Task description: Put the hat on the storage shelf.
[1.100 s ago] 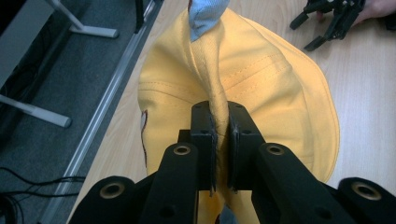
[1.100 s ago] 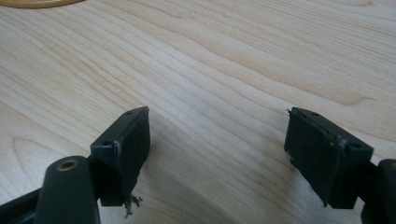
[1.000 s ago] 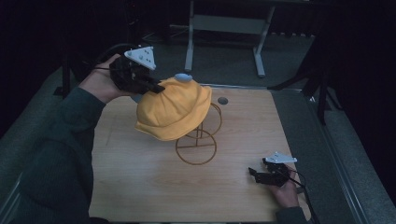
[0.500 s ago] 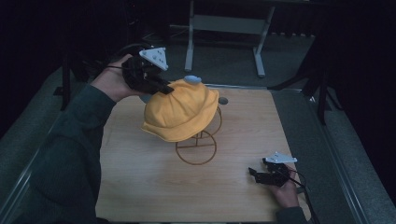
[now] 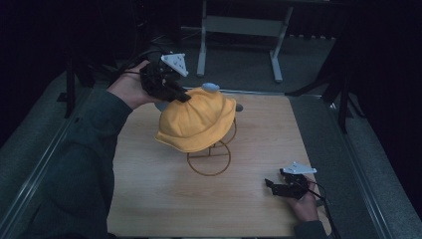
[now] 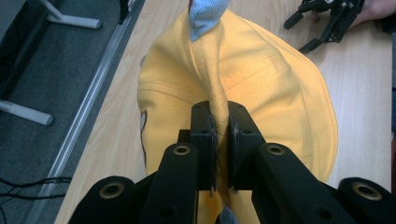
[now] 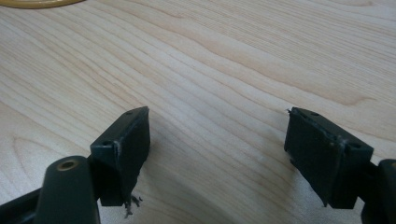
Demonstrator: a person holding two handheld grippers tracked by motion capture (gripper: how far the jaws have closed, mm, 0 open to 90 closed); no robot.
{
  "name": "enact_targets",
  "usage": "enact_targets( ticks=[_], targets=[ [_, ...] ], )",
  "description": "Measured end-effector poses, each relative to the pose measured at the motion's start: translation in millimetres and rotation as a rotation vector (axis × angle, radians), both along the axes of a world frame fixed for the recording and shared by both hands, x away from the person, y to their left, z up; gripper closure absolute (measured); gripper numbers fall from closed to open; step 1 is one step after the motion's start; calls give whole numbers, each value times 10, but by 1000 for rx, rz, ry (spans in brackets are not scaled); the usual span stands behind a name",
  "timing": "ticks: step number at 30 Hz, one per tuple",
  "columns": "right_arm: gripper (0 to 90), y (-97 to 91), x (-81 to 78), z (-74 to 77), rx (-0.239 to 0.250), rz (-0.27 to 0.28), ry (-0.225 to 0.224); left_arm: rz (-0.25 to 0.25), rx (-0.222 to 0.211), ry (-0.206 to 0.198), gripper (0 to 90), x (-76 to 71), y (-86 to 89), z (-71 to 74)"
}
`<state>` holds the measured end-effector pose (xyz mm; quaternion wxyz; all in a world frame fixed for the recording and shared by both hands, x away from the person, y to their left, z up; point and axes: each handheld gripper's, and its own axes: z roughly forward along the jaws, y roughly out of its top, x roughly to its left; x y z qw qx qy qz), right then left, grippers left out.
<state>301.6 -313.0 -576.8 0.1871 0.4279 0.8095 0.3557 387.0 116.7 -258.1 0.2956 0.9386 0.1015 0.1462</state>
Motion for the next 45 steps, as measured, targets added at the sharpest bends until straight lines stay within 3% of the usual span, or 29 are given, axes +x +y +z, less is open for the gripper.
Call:
enact_targets(
  ticks=[18, 33, 45],
  targets=[
    [220, -1, 0, 0, 0, 0, 1, 6, 39, 11, 827, 69, -217, -81],
    [221, -2, 2, 0, -2, 3, -2, 11, 33, 15, 819, 139, -390, -170],
    [221, -1, 1, 0, -2, 2, -1, 15, 23, 0, 784, 167, -632, -299]
  ],
)
